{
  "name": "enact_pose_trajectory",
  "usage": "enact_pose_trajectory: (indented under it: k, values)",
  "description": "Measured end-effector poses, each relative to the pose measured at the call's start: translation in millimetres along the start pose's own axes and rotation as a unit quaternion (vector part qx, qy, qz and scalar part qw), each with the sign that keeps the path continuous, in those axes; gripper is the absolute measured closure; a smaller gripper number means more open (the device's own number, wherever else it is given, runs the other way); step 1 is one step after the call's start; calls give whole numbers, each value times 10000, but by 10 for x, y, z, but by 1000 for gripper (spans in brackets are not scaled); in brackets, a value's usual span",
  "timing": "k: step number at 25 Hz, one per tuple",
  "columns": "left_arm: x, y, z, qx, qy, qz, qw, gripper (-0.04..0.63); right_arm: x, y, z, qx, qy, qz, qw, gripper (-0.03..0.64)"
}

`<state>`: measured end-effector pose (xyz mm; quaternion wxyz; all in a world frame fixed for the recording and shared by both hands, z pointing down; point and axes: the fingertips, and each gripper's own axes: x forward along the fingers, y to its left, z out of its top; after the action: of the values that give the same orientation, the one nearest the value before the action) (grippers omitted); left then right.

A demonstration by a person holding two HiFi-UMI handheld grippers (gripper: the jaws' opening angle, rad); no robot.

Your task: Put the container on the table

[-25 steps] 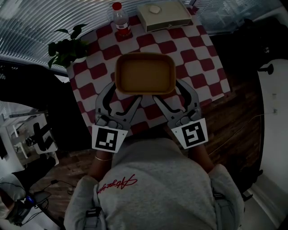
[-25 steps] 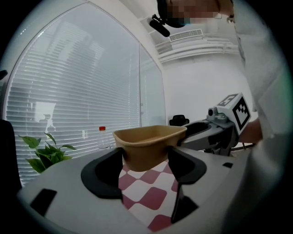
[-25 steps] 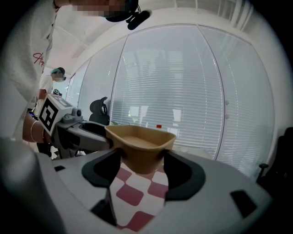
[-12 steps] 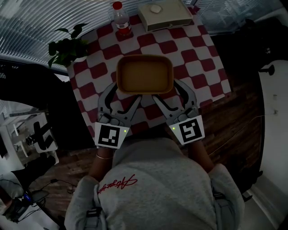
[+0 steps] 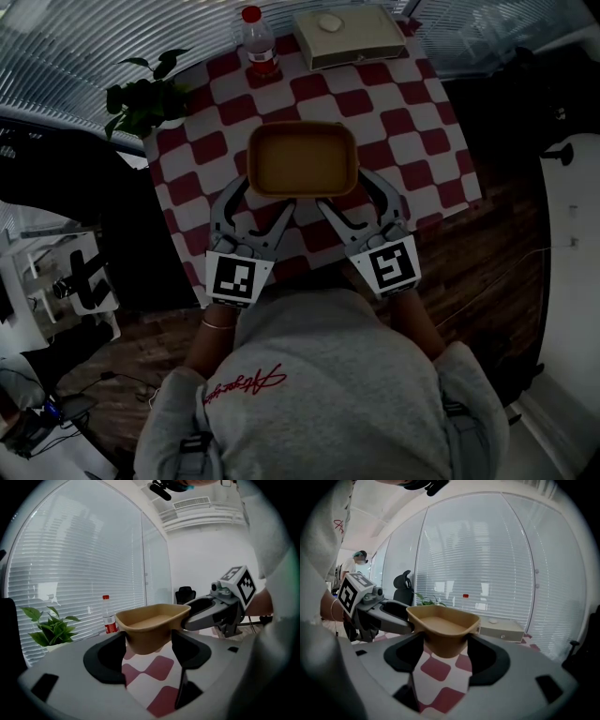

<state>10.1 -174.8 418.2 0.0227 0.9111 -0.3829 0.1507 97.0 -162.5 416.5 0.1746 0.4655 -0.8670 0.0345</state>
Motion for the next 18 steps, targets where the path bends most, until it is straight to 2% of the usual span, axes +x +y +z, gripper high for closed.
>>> enact_pose_trajectory:
  k: [6, 18]
  values:
    - [38, 4, -101, 10, 145, 105, 9998, 288, 64, -16, -130, 91, 138, 53, 9998, 321]
    - [93, -2, -310, -221, 325, 444, 9982, 291, 195, -26, -317, -11, 264, 401, 9988, 322]
